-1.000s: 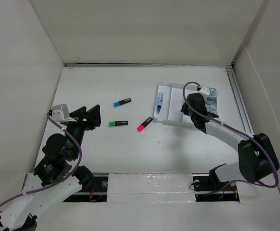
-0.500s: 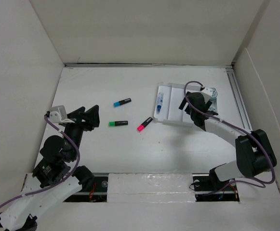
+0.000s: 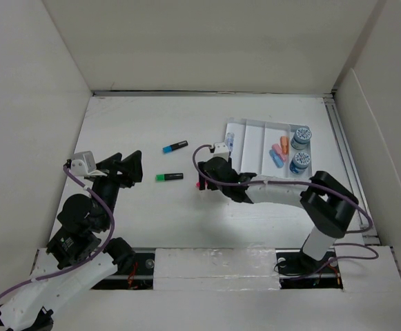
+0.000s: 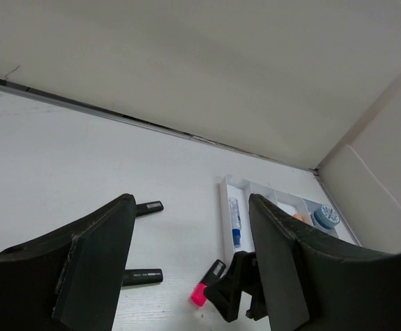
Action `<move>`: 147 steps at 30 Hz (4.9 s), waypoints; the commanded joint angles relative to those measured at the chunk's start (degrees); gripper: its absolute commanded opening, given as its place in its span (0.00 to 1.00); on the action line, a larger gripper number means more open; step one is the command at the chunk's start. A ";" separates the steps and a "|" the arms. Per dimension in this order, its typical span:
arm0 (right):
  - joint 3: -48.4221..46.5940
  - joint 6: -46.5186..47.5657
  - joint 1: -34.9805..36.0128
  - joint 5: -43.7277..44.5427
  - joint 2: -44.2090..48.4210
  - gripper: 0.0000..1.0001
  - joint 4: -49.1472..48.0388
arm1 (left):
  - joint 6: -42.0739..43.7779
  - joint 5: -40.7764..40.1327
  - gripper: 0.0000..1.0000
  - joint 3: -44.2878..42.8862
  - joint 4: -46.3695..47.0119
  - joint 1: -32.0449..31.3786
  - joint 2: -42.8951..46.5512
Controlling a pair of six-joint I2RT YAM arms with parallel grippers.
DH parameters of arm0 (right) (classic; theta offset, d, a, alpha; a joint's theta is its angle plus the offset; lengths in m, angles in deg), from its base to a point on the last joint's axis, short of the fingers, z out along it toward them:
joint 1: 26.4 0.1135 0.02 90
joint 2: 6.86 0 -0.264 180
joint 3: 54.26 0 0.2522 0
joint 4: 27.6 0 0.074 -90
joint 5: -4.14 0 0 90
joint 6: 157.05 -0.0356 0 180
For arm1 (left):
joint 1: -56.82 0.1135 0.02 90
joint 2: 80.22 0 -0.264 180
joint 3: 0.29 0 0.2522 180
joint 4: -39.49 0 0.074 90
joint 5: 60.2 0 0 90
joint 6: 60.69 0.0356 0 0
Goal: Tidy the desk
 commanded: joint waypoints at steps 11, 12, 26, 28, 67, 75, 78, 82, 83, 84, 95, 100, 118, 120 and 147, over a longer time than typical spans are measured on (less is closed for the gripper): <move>-9.42 -1.52 -0.61 -1.00 -10.12 0.86 1.03 | 0.52 0.70 0.62 0.38 2.42 0.11 0.35; -10.47 -1.52 -0.61 -1.52 -11.00 0.86 0.86 | 0.52 0.78 0.62 0.29 1.99 0.11 0.26; -9.95 -2.48 0.97 -1.35 -14.88 0.18 2.09 | 0.52 1.48 0.62 0.20 1.99 0.11 0.61; -9.60 -1.79 0.97 0.05 -12.96 0.14 2.09 | 0.52 1.40 0.62 0.29 2.33 0.11 0.70; -1.51 11.58 -11.36 -18.39 1.05 0.00 -16.98 | 0.87 -0.27 0.60 0.38 2.34 0.11 -0.45; -14.60 16.22 1.85 -16.47 -11.00 0.76 -9.44 | 1.13 -0.36 0.42 0.38 2.25 0.11 0.61; -19.34 19.39 2.47 -18.40 -14.07 0.94 -4.44 | 1.22 0.08 0.42 0.12 2.34 0.11 -0.62; -25.14 20.19 2.47 -19.46 -19.00 0.95 0.59 | 0.87 -0.10 0.49 -0.41 1.64 0.11 -2.20; -27.94 20.28 2.99 -17.80 -21.09 0.95 1.29 | 0.87 -0.27 0.49 -0.41 1.64 0.11 -2.03; -29.45 20.89 3.00 -16.83 -22.07 0.95 5.91 | 0.87 -0.53 0.50 -0.24 1.98 0.11 -1.77; -38.95 25.82 4.05 -14.09 -30.43 0.97 13.25 | 0.96 -0.10 0.50 0.03 1.99 0.11 0.08; -42.03 25.73 4.57 -18.22 -33.06 0.82 14.92 | 0.78 -0.10 0.50 -0.06 1.81 0.11 0.61; -15.50 11.32 -4.97 -26.92 -9.44 0.11 -7.22 | 0.61 0.52 0.53 -0.06 1.90 0.11 0.52; -13.30 8.60 -8.41 -27.19 -7.06 0.11 -9.24 | 0.69 0.78 0.54 -0.06 2.07 0.11 0.78; 4.20 -3.46 -25.24 -11.98 10.17 0.60 -13.37 | 0.61 0.43 0.57 -0.06 1.90 0.11 -1.06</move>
